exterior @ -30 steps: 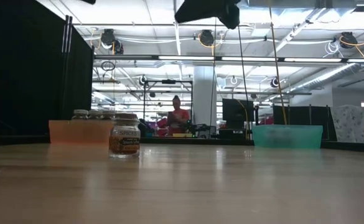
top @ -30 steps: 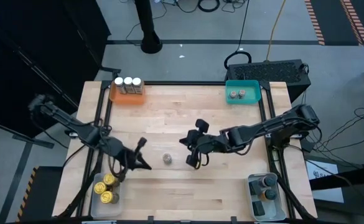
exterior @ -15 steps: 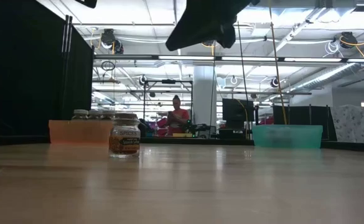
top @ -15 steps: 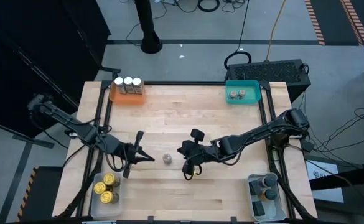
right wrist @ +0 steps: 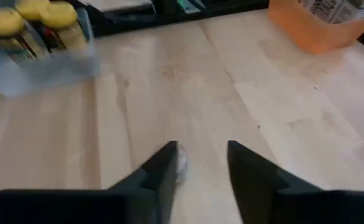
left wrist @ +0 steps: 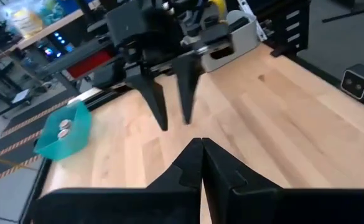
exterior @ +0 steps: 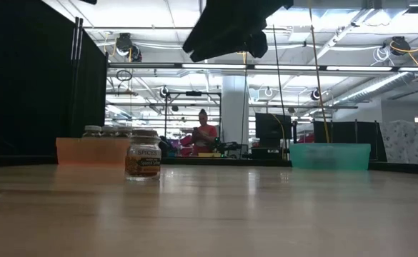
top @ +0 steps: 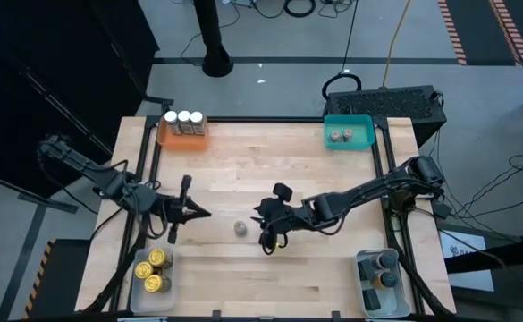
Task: Sort spices by type
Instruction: Put the brown seasoning bottle into the blue bin
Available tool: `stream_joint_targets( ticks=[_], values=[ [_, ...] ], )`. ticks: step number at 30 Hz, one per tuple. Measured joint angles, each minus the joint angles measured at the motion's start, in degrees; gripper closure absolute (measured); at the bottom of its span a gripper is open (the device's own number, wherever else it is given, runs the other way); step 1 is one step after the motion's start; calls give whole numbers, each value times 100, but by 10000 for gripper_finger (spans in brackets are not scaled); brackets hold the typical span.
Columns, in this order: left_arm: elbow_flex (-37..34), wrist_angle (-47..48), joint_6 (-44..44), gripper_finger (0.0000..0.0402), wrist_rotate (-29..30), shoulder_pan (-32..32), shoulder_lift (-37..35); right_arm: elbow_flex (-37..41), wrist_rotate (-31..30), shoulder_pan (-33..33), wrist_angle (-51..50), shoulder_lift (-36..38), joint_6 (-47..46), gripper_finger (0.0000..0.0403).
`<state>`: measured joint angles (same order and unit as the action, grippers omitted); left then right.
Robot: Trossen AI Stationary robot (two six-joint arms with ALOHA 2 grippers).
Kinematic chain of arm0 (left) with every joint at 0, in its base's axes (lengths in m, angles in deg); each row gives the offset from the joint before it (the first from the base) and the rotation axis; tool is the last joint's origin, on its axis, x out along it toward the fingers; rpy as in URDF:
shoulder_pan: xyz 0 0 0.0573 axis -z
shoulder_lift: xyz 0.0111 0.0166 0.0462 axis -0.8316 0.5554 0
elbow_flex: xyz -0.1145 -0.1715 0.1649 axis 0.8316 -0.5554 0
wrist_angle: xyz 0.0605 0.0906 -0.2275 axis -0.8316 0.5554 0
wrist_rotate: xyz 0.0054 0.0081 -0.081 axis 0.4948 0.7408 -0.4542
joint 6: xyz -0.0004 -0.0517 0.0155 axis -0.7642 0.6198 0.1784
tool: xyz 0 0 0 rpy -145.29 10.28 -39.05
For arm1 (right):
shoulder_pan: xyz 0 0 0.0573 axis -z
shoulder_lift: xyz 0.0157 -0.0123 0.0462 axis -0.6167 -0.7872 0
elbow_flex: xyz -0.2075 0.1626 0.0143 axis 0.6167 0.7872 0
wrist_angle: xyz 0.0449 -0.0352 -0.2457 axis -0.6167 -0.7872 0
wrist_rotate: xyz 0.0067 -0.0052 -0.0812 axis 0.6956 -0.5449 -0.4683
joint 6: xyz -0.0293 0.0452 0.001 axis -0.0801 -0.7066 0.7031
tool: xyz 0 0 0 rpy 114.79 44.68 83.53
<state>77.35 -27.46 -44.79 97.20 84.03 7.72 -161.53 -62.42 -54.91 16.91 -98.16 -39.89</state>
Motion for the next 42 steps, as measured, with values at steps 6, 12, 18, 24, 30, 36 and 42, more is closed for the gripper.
stream_joint_targets(
  ticks=[6,12,18,24,30,36,42],
  values=[
    [0,414,-52,390,32,2,-334,1,429,34,708,-343,187,178],
    [0,580,-4,389,335,0,-420,0,442,102,1452,-797,603,115],
    [0,682,-2,389,335,0,-413,-2,427,118,1619,-1094,617,97],
    [0,719,7,389,335,0,-413,-2,450,114,1767,-1344,620,96],
    [0,721,7,389,333,0,-413,-4,459,130,1932,-1538,623,96],
    [2,736,11,389,329,0,-413,-2,468,157,2002,-1875,481,96],
    [2,736,11,389,326,0,-413,-2,489,205,2001,-2037,302,96]
  ],
)
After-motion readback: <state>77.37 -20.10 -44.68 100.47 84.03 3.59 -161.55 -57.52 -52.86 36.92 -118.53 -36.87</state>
